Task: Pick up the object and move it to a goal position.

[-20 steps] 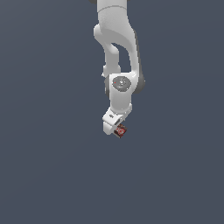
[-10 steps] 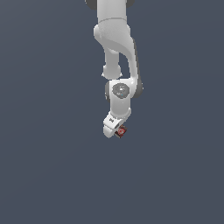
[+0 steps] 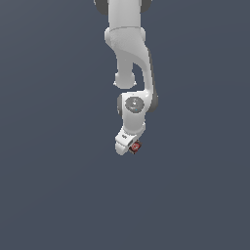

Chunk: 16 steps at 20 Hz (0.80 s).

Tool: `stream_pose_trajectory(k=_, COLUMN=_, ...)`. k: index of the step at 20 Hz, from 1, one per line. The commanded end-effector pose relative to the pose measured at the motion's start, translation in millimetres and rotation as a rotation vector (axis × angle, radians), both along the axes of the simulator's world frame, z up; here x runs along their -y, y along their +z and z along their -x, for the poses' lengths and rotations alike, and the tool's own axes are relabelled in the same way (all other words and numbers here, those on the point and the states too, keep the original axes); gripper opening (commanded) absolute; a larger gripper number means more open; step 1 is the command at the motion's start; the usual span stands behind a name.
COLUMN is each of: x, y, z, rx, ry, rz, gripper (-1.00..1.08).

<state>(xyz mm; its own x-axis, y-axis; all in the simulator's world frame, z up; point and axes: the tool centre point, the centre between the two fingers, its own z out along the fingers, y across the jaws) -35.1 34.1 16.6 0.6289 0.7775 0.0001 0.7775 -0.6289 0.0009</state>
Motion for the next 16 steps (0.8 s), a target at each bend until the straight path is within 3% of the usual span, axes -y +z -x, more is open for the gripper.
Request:
stream_pose_trajectory(k=1, x=-1, y=-1, z=0, rx=-0.001, ry=0.001, rz=0.000, gripper=-1.00)
stream_pose_trajectory(k=16, x=-10, y=21, z=3, rx=0.000, ry=0.000, rz=0.000, gripper=-1.00)
